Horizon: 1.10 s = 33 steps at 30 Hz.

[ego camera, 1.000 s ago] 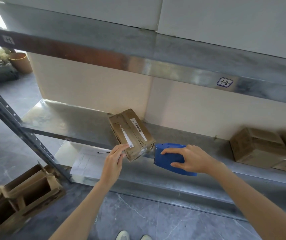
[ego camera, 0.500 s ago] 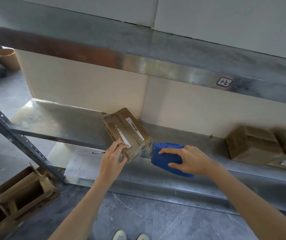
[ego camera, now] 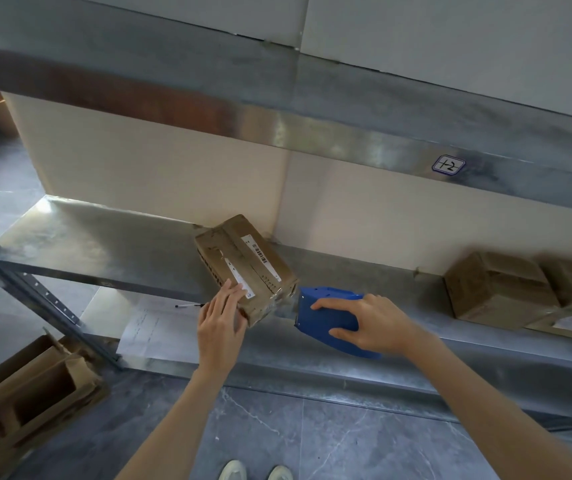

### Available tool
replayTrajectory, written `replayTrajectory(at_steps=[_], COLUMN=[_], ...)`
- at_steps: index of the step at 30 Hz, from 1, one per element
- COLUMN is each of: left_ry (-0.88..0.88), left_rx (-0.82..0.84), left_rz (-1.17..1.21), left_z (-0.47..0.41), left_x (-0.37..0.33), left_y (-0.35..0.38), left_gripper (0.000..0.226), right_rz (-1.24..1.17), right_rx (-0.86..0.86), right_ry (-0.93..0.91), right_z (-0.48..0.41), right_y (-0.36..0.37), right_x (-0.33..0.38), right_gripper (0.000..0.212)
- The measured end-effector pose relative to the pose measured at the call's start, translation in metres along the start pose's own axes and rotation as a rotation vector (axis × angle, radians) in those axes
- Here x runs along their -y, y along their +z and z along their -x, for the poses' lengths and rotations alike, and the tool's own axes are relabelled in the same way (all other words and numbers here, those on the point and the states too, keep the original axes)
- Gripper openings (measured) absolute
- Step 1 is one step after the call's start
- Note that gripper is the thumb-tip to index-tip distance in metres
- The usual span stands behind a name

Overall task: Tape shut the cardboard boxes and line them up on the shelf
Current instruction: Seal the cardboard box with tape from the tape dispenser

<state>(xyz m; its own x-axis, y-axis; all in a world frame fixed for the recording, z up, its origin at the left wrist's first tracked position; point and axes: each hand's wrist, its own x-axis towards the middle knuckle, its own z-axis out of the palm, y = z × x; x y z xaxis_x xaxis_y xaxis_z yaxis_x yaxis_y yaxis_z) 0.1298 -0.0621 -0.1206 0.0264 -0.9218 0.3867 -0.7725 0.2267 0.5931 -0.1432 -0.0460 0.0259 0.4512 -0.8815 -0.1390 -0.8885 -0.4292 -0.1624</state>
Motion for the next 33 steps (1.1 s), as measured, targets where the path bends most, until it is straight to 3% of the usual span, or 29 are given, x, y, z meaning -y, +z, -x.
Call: replayTrajectory(at_steps=[5,19,27,30,33], left_ry=[0.006,-0.022,0.06,0.055,0.029], left_rx=[0.036,-0.098,0.064,0.038,0.017], left_rz=[0.003,-0.021,-0.006,-0.023,-0.037], left_z=[-0.002,-0.011,0.004,0.001,-0.004], left_x=[0.0,-0.002,-0.001,-0.006,-0.009], left_y=[0.0,0.002,-0.001,0.0,0.001], left_gripper=[0.067,0.04,0.075,0.078,0.067], right_rz=[-0.02,0.015,0.048,0.06,0.075], right_rx=[0.017,0.023,0.033,0.018,0.015], right_ry=[0.012,-0.007,-0.021,-0.027,-0.033], right_z=[0.002,-0.002,-0.006,-0.008,-0.007], right_y=[0.003,0.002,-0.004,-0.006,-0.008], right_x=[-0.006,-0.009,-0.007,-0.006,-0.006], right_gripper=[0.046,0.045,0.044,0.044,0.044])
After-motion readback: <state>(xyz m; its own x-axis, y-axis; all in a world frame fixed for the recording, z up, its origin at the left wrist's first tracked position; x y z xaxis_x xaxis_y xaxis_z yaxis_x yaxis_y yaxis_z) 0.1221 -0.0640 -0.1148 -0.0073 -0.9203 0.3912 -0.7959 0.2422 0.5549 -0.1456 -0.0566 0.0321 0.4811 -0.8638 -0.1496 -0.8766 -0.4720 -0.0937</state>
